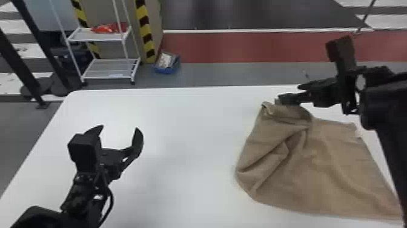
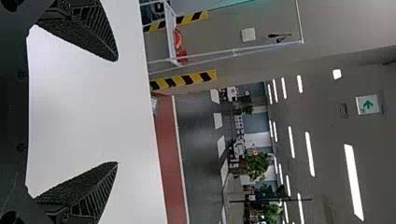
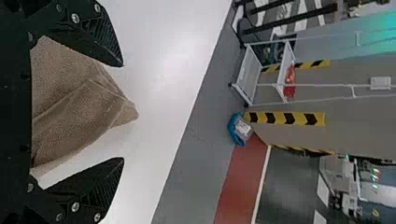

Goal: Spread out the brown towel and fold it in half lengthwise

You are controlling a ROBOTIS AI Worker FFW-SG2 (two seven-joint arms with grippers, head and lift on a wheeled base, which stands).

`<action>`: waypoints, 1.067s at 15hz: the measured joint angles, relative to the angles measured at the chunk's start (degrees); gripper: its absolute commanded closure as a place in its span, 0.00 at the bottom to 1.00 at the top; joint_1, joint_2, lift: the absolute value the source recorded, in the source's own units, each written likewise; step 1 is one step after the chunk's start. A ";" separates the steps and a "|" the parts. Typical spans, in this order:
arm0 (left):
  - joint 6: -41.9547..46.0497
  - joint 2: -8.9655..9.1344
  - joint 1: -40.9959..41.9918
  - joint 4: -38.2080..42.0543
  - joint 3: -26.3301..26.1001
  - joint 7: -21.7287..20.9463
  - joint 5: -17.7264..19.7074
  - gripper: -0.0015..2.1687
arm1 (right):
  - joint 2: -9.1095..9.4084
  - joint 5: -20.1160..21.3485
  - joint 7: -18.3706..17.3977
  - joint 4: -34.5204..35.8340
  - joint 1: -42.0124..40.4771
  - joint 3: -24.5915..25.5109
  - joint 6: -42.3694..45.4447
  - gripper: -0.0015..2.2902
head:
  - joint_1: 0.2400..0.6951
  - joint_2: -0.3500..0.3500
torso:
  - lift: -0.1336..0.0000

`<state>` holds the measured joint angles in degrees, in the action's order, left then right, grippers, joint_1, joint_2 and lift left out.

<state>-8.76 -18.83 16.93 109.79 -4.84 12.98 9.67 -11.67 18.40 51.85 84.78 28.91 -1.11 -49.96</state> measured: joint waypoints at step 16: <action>-0.52 0.20 -0.59 -0.37 -0.63 0.03 -0.85 0.04 | -2.95 19.25 10.32 -23.51 10.87 -10.86 28.57 0.21 | 1.00 0.56 | 0.07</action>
<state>-9.28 -18.63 16.34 109.42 -5.47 13.01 8.82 -14.62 37.65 62.17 61.27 39.78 -11.97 -21.39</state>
